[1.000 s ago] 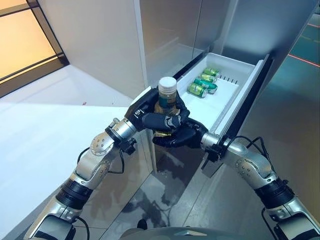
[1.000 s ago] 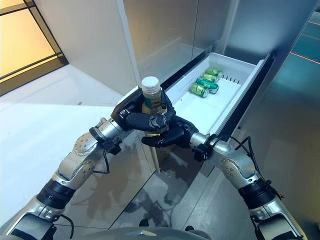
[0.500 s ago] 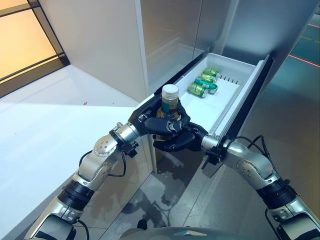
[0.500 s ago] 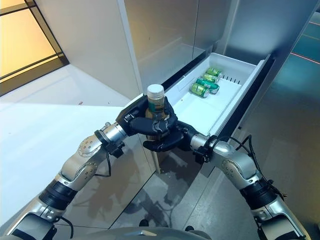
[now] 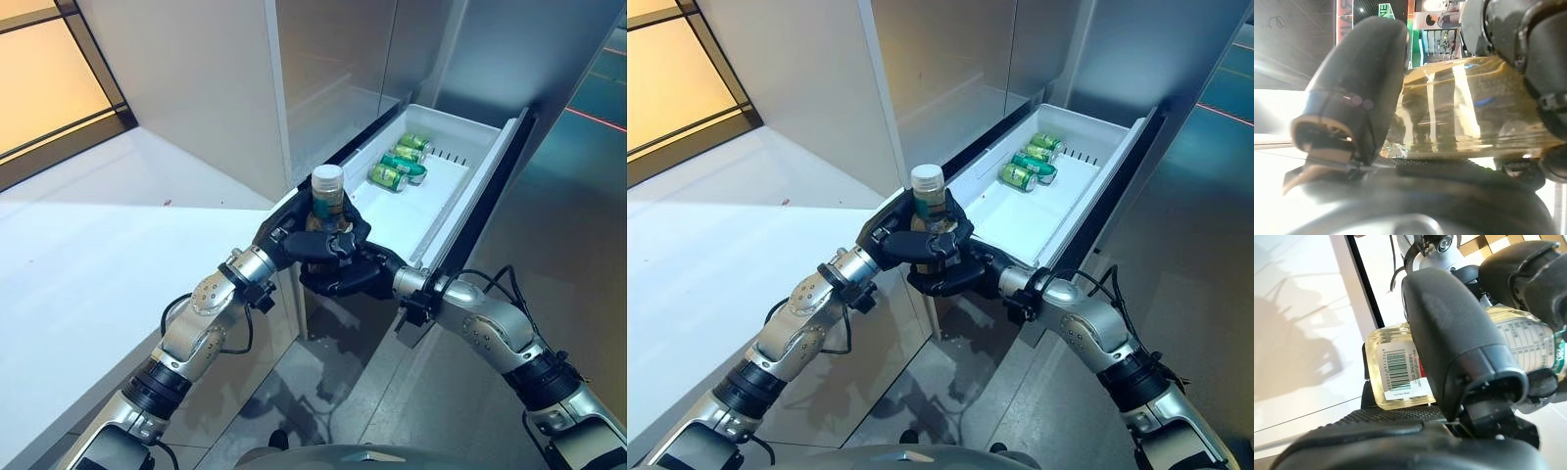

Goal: Put drinks into fridge and close the fridge

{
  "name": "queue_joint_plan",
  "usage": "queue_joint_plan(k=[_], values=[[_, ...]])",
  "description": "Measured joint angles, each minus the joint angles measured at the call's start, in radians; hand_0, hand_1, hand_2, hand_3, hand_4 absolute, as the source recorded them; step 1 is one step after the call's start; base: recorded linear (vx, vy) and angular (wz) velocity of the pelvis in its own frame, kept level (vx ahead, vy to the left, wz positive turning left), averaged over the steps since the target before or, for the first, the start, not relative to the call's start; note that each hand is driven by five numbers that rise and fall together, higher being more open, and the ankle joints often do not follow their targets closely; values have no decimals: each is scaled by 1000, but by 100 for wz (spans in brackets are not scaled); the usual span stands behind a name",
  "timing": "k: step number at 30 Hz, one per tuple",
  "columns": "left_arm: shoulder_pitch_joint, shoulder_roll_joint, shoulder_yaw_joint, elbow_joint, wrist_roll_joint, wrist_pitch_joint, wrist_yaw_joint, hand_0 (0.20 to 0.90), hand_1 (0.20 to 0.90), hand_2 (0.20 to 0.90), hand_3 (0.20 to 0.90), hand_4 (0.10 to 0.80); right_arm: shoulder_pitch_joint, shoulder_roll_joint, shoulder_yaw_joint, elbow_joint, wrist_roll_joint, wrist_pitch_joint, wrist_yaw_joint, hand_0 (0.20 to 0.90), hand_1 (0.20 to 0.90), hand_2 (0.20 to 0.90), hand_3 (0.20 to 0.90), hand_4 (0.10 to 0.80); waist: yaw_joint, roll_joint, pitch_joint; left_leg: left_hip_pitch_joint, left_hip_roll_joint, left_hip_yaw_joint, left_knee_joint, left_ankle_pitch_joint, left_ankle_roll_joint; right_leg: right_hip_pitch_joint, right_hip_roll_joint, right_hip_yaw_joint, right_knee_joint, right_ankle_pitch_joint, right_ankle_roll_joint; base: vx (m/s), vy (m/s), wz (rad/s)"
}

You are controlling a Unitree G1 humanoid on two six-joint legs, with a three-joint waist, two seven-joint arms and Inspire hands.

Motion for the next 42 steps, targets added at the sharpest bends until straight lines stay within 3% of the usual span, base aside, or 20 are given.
queue_joint_plan(k=[1,2,3,4,5,16,20,27,30,35,39,42], values=[[0,-5,0,0,14,-12,10,300,300,300,200,100,-8,-1,0,-1,-1,-1,-10,300,300,300,200,100,0,-1,0,0,0,0,0,0,0,0,0,0,0,0,0,0,0,0],[0,-9,0,0,20,-21,16,347,347,347,255,155,-11,-1,0,-1,-3,-6,-18,300,300,300,200,100,0,-2,1,0,0,0,0,0,0,0,0,0,0,0,0,0,0,0],[0,-12,0,-1,32,-34,23,474,474,474,403,303,-17,-4,0,-1,-5,-10,-20,300,300,300,200,100,1,-4,2,0,0,0,0,0,0,0,0,0,0,0,0,0,0,0],[0,-15,0,-1,37,-43,27,778,778,778,757,657,-20,-7,0,-3,-6,-14,-20,300,300,300,200,100,1,-6,3,0,0,0,0,0,0,0,0,0,0,0,0,0,0,0],[-1,-16,0,-1,40,-51,33,900,900,900,900,800,-24,-7,0,-3,-7,-18,-21,300,300,300,200,100,1,-8,5,0,0,0,0,0,0,0,0,0,0,0,0,0,0,0],[-21,-74,6,-1,78,-164,170,900,900,900,900,800,-94,7,-12,-7,-77,-66,-157,300,300,300,200,100,3,-16,10,-1,0,0,0,0,0,-1,0,0,0,0,0,-13,1,0],[-9,-90,27,-15,98,-215,194,900,900,900,900,800,-94,-14,-103,-5,-156,-70,-217,300,300,300,200,100,9,-23,14,-2,0,0,0,0,0,-3,0,0,0,0,0,0,0,0],[35,-98,93,-15,59,-205,190,900,900,900,900,800,-94,-88,-240,-3,-235,-128,-290,300,300,300,200,100,5,-25,18,-5,0,9,0,-2,2,-9,-1,2,0,0,0,-9,3,-2],[59,-121,95,-9,-27,-146,150,900,900,900,900,800,-94,-110,-271,-3,-255,-154,-324,300,300,300,200,100,6,-25,18,-6,0,10,0,-2,2,-9,-1,2,0,0,0,0,0,0],[156,-163,92,92,-189,21,26,900,900,900,900,800,-95,-157,-279,12,-240,-167,-364,300,300,300,200,100,7,-23,27,-4,0,5,0,-3,2,-4,-1,-5,0,0,0,-1,-1,1],[259,-164,73,210,-230,172,-84,900,900,900,900,800,-119,-185,-278,129,-190,-168,-374,300,300,300,200,100,23,-22,36,-6,-3,-9,0,-2,2,2,-4,-24,0,-1,2,0,2,11],[322,-152,41,291,-229,230,-141,900,900,900,900,800,-157,-233,-278,242,-175,-168,-389,300,300,300,200,100,48,-16,47,-17,-7,-27,0,3,3,1,-7,-44,-1,-2,3,14,19,20]])
